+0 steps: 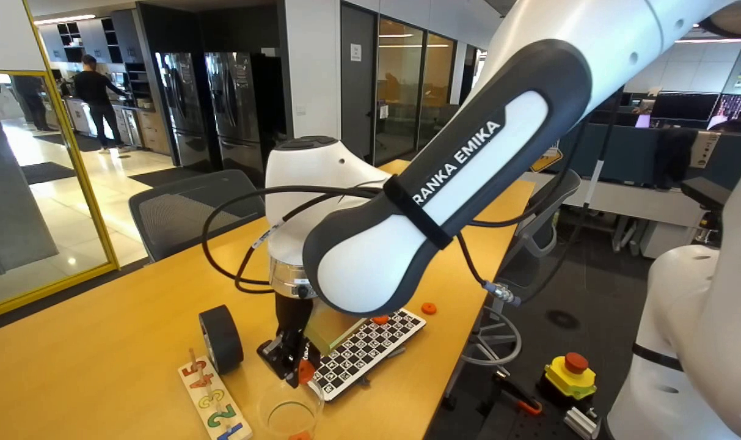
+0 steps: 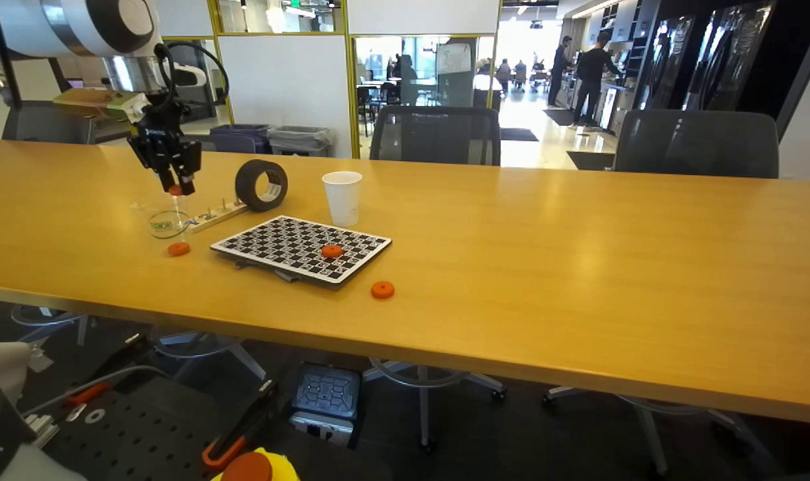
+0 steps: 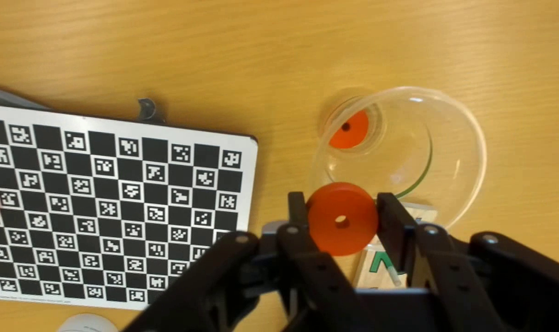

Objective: Pick up the blue and yellow objects from the table and put them in the cups

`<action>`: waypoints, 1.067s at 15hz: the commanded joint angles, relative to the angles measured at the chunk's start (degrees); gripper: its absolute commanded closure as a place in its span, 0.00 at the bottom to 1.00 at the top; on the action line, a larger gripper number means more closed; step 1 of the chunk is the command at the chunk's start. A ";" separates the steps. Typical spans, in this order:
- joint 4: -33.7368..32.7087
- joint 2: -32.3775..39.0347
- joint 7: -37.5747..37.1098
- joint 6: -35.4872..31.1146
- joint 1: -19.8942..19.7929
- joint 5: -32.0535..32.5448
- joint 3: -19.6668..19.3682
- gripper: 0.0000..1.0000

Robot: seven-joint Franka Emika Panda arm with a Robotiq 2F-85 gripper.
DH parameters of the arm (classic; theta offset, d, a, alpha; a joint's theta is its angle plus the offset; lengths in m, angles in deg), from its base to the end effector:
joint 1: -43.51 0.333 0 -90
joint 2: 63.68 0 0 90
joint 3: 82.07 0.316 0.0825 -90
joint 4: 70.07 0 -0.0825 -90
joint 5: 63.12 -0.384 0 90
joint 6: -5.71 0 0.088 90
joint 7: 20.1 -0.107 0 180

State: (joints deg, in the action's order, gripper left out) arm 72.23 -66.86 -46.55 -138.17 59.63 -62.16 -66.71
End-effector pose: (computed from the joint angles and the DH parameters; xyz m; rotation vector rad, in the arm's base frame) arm 0.4053 0.2478 0.3165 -3.1177 -0.1578 -0.1297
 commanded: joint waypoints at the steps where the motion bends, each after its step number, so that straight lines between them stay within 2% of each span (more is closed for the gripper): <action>1: 2.57 -3.65 -2.52 -0.77 1.18 0.37 2.78 0.83; 6: 2.83 -3.40 -2.56 -0.65 1.87 -0.12 4.94 0.83; 12: 2.00 -2.30 -1.64 -0.74 1.63 -0.02 5.00 0.83; 13: 1.80 -2.11 -1.59 -0.76 1.58 -0.06 4.94 0.69; 14: 1.60 -1.93 -1.55 -0.82 1.47 0.16 4.87 0.33; 15: 1.47 -1.81 -1.66 -0.94 1.36 0.40 4.81 0.33; 16: 1.18 -1.58 -1.50 -0.93 1.20 0.60 4.67 0.27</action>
State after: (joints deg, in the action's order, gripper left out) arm 74.31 -68.60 -48.34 -138.28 61.22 -62.10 -61.88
